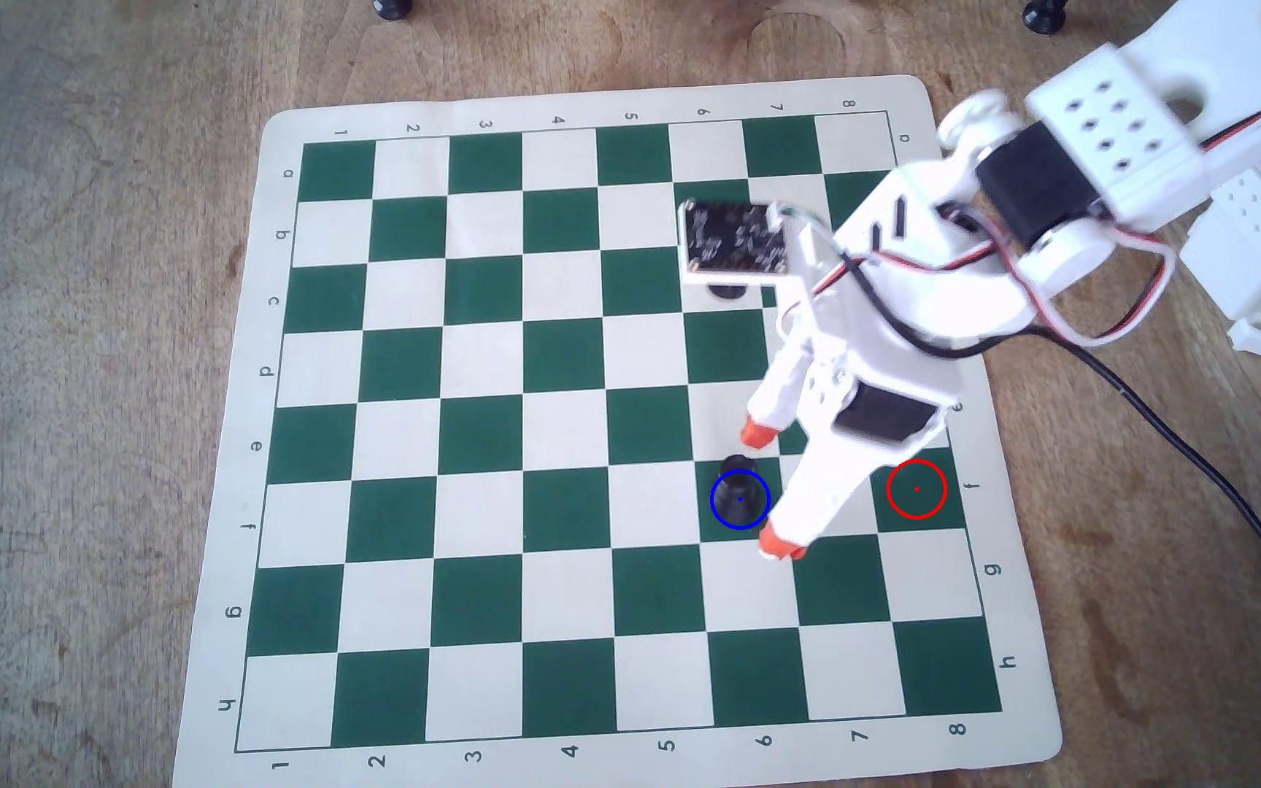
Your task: Move the chess piece from red to blue
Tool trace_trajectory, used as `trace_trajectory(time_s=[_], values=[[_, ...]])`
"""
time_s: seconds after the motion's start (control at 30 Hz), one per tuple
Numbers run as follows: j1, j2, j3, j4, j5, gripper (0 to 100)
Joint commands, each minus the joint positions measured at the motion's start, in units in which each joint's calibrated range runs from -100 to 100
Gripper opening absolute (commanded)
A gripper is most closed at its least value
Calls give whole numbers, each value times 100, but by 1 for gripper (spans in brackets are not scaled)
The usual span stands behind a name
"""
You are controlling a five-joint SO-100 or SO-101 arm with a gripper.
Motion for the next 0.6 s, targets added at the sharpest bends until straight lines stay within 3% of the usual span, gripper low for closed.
trace_trajectory(time_s=[0.0,0.03,0.13,0.3,0.57], values=[[-5,-1524,-221,473,20,27],[-44,-1728,-330,637,20,24],[-380,-2789,-792,1350,29,3],[-294,-3918,-711,1718,181,0],[605,-6617,2209,-993,415,0]])
